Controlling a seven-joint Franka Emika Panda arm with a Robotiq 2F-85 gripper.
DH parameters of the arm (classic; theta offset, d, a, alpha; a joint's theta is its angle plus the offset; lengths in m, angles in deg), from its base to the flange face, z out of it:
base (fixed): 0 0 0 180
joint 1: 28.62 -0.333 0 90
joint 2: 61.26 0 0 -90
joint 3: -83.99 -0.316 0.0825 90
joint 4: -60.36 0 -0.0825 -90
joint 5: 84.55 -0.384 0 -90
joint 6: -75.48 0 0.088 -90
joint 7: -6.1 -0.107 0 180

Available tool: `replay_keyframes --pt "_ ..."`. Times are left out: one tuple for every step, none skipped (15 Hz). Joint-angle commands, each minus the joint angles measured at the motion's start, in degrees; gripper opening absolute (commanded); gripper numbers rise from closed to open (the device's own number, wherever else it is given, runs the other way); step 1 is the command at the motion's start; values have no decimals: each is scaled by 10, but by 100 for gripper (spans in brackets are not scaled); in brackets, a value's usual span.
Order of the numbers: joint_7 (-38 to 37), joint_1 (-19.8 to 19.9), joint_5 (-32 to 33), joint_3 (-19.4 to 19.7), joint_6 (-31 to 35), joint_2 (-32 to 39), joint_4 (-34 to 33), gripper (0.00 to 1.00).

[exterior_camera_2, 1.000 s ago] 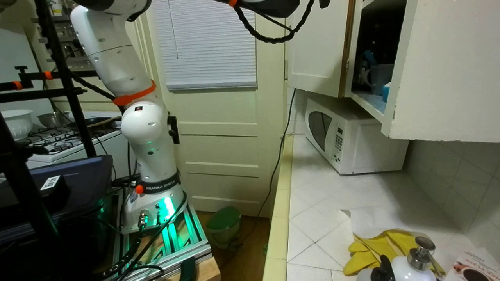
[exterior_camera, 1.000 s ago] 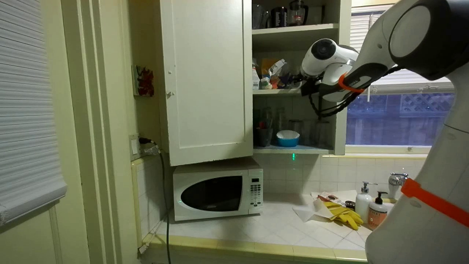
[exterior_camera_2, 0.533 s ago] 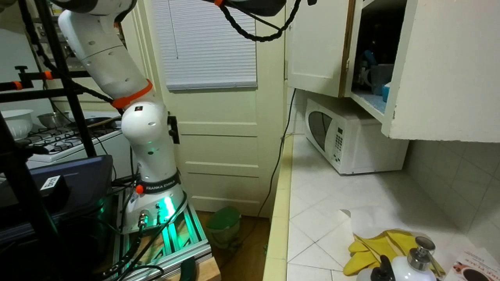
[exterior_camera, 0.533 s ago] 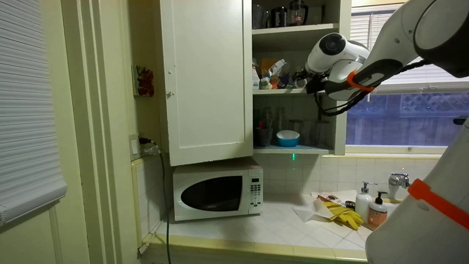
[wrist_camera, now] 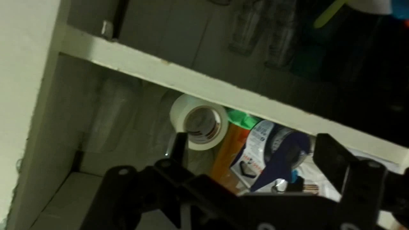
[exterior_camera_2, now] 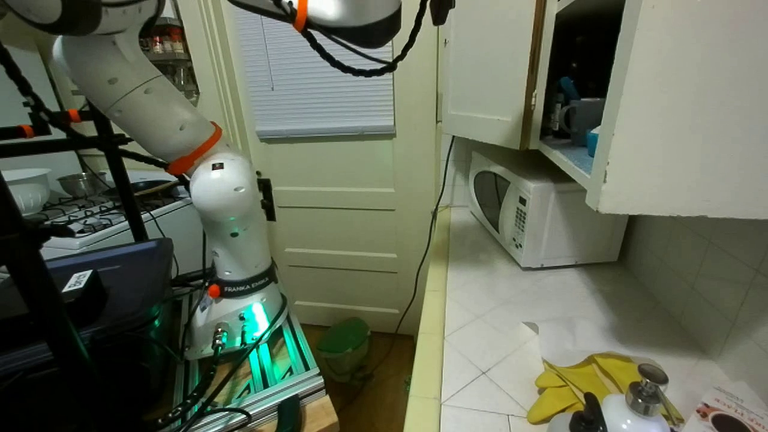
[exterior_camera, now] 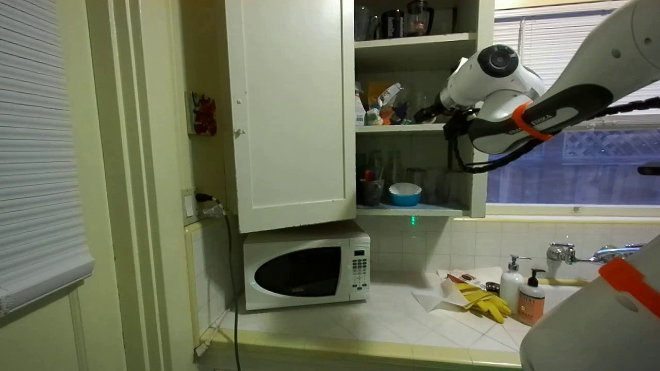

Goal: Put the tissue roll inside the cupboard

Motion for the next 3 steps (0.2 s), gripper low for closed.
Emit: replay_keyframes --pt "149 -109 -48 66 -13 -109 114 100" --pt "71 -48 -18 32 5 -43 54 100" --pt "99 -73 -26 47 4 -64 76 100"
